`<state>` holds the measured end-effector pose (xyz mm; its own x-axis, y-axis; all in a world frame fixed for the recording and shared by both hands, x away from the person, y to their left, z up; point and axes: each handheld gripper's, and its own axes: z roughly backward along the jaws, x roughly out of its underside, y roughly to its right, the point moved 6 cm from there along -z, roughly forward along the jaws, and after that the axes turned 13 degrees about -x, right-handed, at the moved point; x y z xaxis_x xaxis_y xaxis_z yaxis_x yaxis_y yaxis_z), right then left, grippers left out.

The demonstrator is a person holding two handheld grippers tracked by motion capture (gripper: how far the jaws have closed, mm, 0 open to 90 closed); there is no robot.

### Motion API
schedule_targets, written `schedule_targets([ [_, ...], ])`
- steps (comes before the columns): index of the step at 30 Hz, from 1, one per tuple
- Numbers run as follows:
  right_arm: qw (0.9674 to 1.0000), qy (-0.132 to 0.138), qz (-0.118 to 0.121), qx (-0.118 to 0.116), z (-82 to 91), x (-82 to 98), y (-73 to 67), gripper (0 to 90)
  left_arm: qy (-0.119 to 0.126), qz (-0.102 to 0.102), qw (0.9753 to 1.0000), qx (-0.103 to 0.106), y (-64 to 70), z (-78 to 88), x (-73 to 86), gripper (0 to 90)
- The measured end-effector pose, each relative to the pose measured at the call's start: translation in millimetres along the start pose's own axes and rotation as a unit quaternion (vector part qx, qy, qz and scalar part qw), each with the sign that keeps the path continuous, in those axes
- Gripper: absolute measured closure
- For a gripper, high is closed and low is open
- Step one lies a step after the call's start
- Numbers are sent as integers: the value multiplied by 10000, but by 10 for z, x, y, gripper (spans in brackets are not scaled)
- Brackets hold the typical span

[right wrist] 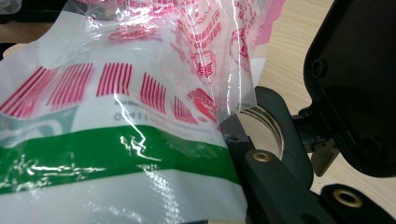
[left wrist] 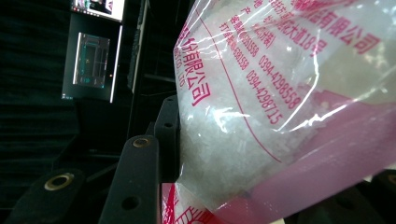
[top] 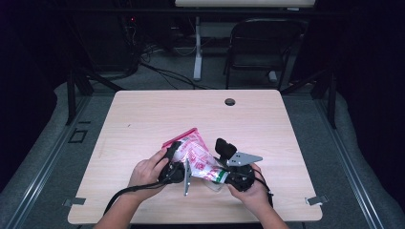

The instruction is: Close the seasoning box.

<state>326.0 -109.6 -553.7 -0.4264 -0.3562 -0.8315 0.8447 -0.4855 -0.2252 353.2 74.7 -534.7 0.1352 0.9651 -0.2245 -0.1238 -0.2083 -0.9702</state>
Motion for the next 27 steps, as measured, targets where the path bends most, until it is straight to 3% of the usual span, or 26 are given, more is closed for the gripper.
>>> schedule_targets([
  [27, 9999, -39, 91, -10, 22, -5, -61, 900, 81, -307, 9993, -220, -47, 33, -39, 637],
])
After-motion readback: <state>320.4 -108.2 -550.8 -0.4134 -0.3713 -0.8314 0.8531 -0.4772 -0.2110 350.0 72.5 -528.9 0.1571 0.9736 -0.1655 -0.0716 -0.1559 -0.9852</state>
